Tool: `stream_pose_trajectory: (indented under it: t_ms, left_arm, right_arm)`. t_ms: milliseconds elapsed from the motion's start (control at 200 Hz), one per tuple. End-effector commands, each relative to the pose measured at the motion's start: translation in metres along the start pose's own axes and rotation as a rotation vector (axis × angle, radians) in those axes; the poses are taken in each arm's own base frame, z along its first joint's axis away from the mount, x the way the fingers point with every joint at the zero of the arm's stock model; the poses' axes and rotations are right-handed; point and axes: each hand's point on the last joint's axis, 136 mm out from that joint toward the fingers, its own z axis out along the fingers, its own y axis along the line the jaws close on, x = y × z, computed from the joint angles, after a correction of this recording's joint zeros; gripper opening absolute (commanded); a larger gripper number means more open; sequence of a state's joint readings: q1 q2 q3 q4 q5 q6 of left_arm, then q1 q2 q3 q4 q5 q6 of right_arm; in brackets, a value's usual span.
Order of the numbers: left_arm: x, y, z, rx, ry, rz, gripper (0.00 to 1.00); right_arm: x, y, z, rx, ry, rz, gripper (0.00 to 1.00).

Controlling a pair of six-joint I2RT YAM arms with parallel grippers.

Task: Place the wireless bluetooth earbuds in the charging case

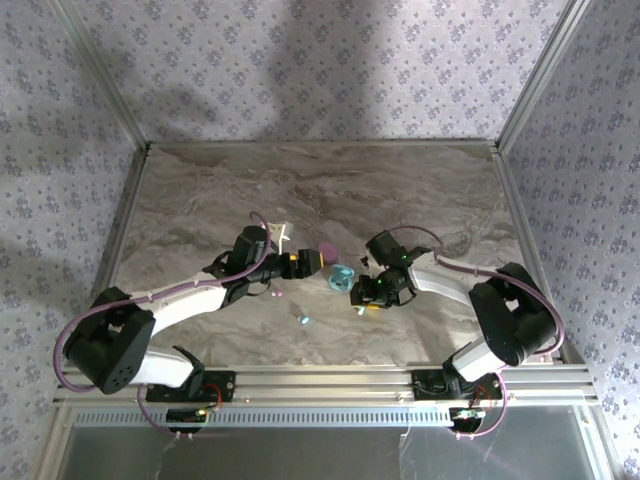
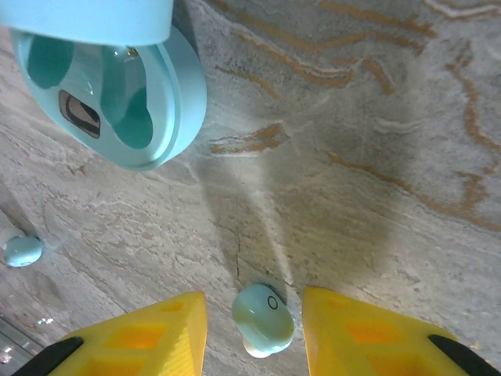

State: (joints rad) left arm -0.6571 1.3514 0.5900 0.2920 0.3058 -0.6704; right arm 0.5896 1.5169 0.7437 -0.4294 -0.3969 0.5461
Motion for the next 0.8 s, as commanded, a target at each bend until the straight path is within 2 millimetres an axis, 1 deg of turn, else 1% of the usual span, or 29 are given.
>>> stream_pose_trajectory:
  t_ms: [0,120,245,395,570,795]
  left_arm:
    - [-0.006,-0.010,0.002,0.027,-0.012,0.021,1.00]
    - [-0.007,-0.010,0.003,0.028,-0.011,0.020,1.00]
    - [-0.007,-0.010,0.002,0.028,-0.012,0.022,1.00]
    - [-0.007,-0.010,0.002,0.025,-0.013,0.025,1.00]
    - [-0.007,-0.010,0.001,0.024,-0.013,0.026,1.00]
    - [-0.007,-0.010,0.001,0.026,-0.014,0.025,1.00]
  right_arm:
    - [-0.002,0.003,-0.005,0.020,0.015,-0.088,0.39]
    - [-0.005,0.005,-0.008,0.035,0.030,-0.155,0.39]
    - [-0.007,0.006,-0.006,0.044,0.057,-0.186,0.38]
    - [-0.005,0.000,-0.002,0.076,0.087,-0.194,0.33]
    - [-0.003,0.001,-0.003,0.071,0.092,-0.205,0.32]
    - [0.002,0.005,0.002,0.063,0.117,-0.217,0.31]
